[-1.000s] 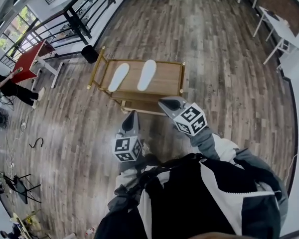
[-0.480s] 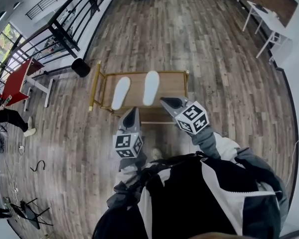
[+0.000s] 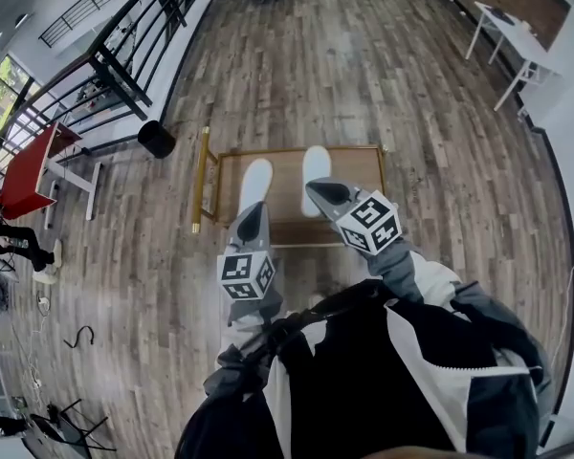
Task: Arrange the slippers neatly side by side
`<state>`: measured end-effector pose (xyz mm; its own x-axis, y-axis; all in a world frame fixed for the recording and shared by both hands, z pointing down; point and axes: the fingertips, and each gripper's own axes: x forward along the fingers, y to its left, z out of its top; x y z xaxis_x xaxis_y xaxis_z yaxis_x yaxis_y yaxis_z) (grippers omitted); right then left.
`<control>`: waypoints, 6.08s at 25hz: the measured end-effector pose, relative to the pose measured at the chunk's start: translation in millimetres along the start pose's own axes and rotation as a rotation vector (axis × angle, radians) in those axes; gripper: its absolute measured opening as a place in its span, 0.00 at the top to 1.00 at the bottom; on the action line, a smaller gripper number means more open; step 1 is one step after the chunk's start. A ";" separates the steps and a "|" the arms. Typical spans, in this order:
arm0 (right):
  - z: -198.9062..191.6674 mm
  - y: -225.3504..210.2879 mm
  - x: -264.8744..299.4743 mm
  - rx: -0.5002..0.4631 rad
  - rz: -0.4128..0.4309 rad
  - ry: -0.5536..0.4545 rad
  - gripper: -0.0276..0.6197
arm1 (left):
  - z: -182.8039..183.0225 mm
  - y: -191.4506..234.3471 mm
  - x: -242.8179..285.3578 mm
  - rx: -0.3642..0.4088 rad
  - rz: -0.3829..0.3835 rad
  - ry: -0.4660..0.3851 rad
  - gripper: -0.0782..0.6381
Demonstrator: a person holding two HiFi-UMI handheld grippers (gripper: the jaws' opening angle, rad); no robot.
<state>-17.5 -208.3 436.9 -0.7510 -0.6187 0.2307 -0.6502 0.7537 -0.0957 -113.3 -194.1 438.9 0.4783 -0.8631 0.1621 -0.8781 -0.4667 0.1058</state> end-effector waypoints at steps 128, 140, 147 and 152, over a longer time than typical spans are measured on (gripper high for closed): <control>-8.4 -120.9 45.8 -0.037 0.006 0.035 0.95 | 30.1 63.2 131.1 0.034 -0.038 0.021 0.85; -6.5 -122.2 42.4 -0.040 0.002 0.036 0.95 | 1.3 85.0 132.4 0.050 0.012 0.096 0.85; -10.1 -125.2 38.3 -0.033 -0.027 0.032 0.95 | -53.1 123.1 133.6 0.051 0.054 0.242 0.85; -13.1 -130.0 33.5 -0.016 -0.071 0.032 0.95 | -98.2 151.2 134.3 0.055 0.061 0.381 0.85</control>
<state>43.4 -324.0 469.7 -0.6992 -0.6632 0.2671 -0.6993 0.7121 -0.0625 -180.3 -361.6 573.0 0.3874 -0.7611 0.5203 -0.8999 -0.4349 0.0338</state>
